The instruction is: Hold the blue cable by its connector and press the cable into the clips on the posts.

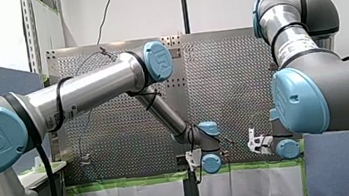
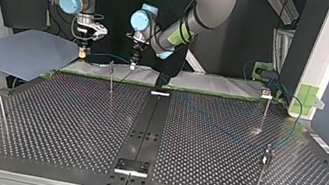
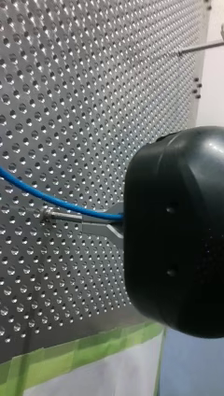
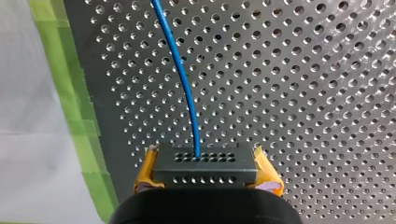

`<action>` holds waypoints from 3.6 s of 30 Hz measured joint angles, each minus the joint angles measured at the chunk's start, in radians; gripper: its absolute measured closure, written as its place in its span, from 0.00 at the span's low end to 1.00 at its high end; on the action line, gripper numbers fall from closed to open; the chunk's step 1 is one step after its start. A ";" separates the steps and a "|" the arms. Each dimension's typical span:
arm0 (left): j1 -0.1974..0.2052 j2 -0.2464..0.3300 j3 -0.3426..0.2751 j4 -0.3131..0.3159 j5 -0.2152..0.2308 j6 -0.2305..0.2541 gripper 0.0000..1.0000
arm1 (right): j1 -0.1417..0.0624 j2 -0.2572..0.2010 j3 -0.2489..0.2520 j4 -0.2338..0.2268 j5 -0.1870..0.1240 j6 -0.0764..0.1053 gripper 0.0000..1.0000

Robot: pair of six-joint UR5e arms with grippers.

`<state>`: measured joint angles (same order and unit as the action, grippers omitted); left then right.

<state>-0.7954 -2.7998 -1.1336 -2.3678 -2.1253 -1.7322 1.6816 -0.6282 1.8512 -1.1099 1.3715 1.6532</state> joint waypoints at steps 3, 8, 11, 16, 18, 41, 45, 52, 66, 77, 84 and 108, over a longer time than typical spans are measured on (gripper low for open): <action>-0.004 0.000 0.009 -0.016 0.012 0.005 1.00 | -0.005 0.001 -0.010 -0.013 -0.018 0.016 1.00; -0.016 -0.001 0.026 -0.025 0.033 0.006 1.00 | -0.008 0.001 -0.034 -0.016 -0.029 0.031 1.00; -0.023 -0.002 0.039 -0.027 0.036 0.006 1.00 | -0.010 0.002 -0.044 -0.018 -0.031 0.040 1.00; -0.036 -0.002 0.063 -0.034 0.040 0.005 1.00 | -0.015 0.004 -0.053 -0.018 -0.031 0.045 1.00; -0.041 -0.004 0.072 -0.039 0.040 0.003 1.00 | -0.017 0.004 -0.055 -0.018 -0.031 0.046 1.00; -0.077 -0.057 0.143 -0.077 0.047 -0.025 1.00 | -0.050 0.059 -0.090 -0.012 -0.033 0.053 1.00; -0.071 -0.071 0.153 -0.077 0.046 -0.027 1.00 | -0.048 0.060 -0.096 -0.010 -0.051 0.052 1.00; -0.050 -0.075 0.171 -0.077 0.042 -0.031 1.00 | -0.039 0.060 -0.101 -0.011 -0.080 0.045 1.00; -0.018 -0.077 0.197 -0.084 0.045 -0.030 1.00 | -0.048 0.060 -0.111 -0.010 -0.063 0.048 1.00; 0.009 -0.101 0.213 -0.095 0.049 -0.013 1.00 | -0.046 0.061 -0.133 -0.006 -0.057 0.050 1.00; 0.012 -0.129 0.230 -0.100 0.064 -0.012 1.00 | -0.044 0.061 -0.136 -0.008 -0.057 0.050 1.00; 0.054 -0.131 0.298 -0.115 0.104 -0.012 1.00 | -0.040 0.105 -0.215 0.025 -0.057 0.045 1.00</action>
<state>-0.7418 -2.9303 -0.8360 -2.4829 -2.0217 -1.7440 1.6420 -0.5232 1.6363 -1.0847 1.3147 1.6985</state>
